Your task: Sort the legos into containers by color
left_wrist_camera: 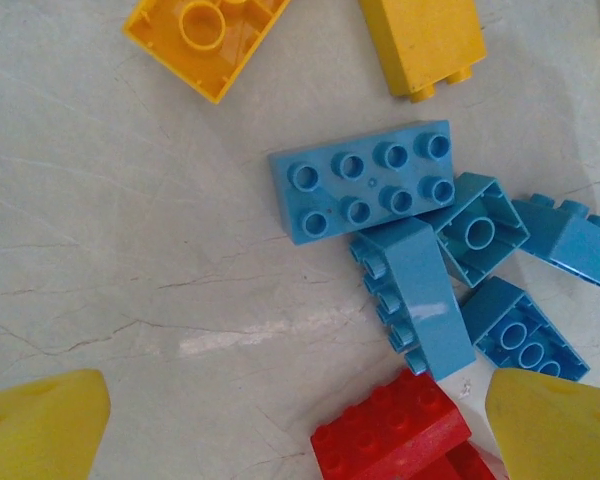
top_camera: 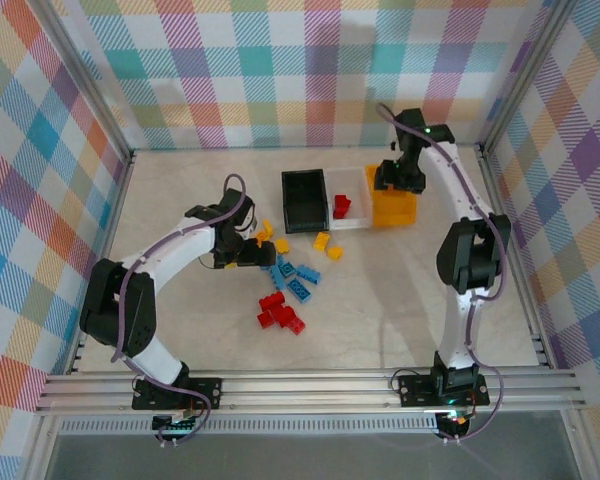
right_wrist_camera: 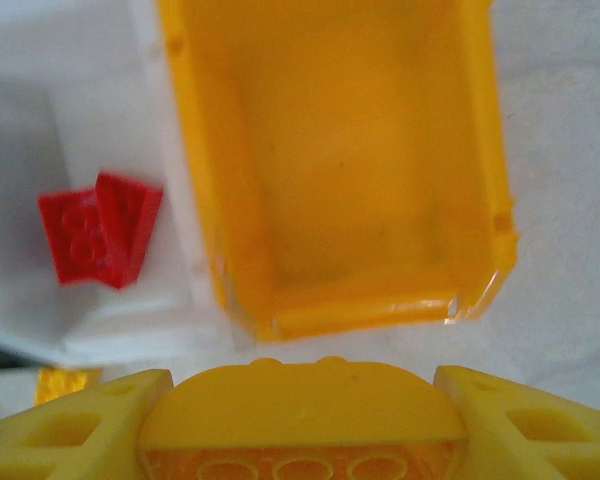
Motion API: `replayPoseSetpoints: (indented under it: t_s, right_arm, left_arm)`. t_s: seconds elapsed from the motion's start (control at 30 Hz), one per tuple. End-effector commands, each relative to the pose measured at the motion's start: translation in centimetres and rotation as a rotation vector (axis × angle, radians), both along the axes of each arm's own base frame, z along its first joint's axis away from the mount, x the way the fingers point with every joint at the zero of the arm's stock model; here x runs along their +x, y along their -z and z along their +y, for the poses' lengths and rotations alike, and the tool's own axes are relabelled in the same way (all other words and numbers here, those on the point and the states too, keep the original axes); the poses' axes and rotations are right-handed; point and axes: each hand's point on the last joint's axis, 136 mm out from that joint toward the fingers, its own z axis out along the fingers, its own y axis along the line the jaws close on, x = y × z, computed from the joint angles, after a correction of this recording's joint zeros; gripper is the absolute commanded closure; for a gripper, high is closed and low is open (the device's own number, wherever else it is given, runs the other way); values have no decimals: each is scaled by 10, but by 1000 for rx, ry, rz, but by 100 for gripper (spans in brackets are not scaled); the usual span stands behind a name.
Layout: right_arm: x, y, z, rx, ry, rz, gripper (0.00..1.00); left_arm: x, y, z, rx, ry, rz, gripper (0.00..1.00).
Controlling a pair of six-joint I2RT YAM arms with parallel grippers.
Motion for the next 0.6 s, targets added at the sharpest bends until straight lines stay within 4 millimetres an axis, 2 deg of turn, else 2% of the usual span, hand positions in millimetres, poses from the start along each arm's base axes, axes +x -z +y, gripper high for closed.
replayPoseSetpoints:
  t_s: [0.0,0.13,0.23,0.37,0.57]
  right_arm:
    - [5,35,-7,31,90,107,40]
    - [22,51,-7,31,109,108,40]
    - [28,59,-5,42,122,115,38]
    - [33,59,-3,56,127,101,30]
    - [32,47,0,77,97,85,24]
  left_arm:
    - [-6,-13,-1,17,27,-10,3]
    - [-9,-18,-2,19,39,-17,3]
    - [-12,-21,-6,29,63,-18,3]
    - [-15,-24,-11,34,82,-18,3]
    - [-11,-33,-22,37,80,-42,3]
